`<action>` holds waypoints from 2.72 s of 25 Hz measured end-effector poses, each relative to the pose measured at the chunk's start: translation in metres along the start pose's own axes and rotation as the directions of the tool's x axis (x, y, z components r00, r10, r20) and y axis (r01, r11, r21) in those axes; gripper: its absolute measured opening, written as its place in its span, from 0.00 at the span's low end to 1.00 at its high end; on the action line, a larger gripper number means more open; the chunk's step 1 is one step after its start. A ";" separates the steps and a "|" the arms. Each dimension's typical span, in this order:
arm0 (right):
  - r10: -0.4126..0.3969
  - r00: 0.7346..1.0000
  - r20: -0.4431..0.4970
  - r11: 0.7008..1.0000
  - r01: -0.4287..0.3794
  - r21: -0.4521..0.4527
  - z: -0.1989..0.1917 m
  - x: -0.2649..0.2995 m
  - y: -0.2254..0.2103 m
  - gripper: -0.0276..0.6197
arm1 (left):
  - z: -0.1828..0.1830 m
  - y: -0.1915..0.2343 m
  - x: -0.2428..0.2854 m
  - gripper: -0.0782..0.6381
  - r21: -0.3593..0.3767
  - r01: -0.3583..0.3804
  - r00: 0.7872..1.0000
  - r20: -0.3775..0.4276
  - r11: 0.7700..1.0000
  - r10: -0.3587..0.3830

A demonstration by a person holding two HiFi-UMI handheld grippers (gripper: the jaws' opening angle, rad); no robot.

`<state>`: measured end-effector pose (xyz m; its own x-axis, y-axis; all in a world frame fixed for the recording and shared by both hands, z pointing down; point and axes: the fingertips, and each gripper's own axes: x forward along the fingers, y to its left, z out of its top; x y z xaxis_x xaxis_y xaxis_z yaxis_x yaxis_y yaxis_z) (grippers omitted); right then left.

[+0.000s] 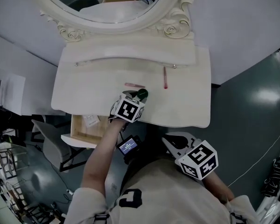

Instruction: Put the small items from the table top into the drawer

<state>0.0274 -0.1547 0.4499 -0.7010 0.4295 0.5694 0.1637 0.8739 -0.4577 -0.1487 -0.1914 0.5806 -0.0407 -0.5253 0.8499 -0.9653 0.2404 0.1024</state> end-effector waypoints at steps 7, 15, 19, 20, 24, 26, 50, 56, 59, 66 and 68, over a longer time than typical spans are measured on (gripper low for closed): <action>-0.026 0.999 -0.019 0.999 0.027 0.020 0.000 0.007 -0.005 0.09 | -0.003 0.006 0.019 0.37 0.051 0.022 0.999 -0.030 0.998 -0.021; -0.056 0.998 -0.037 0.998 0.057 0.024 0.000 0.007 -0.009 0.09 | -0.008 0.010 0.032 0.35 0.072 0.031 0.998 -0.054 0.997 -0.028; -0.061 0.997 -0.045 0.998 0.062 0.028 -0.002 0.004 -0.011 0.09 | -0.009 0.010 0.036 0.34 0.061 0.033 0.998 -0.055 0.998 -0.029; -0.060 0.997 -0.046 0.998 0.062 0.027 -0.001 0.004 -0.011 0.09 | -0.010 0.010 0.036 0.33 0.057 0.032 0.998 -0.059 0.998 -0.028; -0.056 0.998 -0.037 0.998 0.057 0.017 0.003 0.004 -0.015 0.09 | -0.006 0.016 0.038 0.31 0.042 0.028 0.998 -0.054 0.999 -0.026; -0.052 0.998 -0.038 0.998 0.052 0.017 0.001 0.005 -0.014 0.09 | -0.006 0.016 0.038 0.30 0.026 0.027 0.999 -0.046 0.999 -0.026; -0.045 0.999 -0.029 0.998 0.046 0.034 0.002 0.005 -0.019 0.09 | -0.012 0.027 0.036 0.19 -0.029 -0.015 1.000 -0.026 0.999 0.015; -0.039 0.999 -0.022 0.999 0.040 0.036 0.000 0.003 -0.018 0.09 | -0.009 0.030 0.019 0.19 -0.060 -0.037 0.999 0.013 0.997 0.038; -0.035 0.999 -0.018 0.999 0.036 0.027 0.001 0.002 -0.016 0.09 | -0.013 0.029 0.013 0.19 -0.073 -0.045 0.999 0.013 0.996 0.047; -0.033 0.999 -0.014 0.999 0.034 0.013 0.000 0.000 -0.008 0.09 | -0.018 0.027 0.005 0.19 -0.085 -0.052 0.998 0.020 0.995 0.054; -0.033 0.999 -0.013 0.999 0.034 0.010 -0.001 0.000 -0.006 0.09 | -0.018 0.027 0.003 0.19 -0.083 -0.054 0.998 0.024 0.995 0.056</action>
<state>0.0273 -0.1596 0.4535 -0.6970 0.4030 0.5932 0.1329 0.8854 -0.4454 -0.1697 -0.1716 0.5951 -0.1006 -0.5306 0.8416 -0.9368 0.3353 0.0994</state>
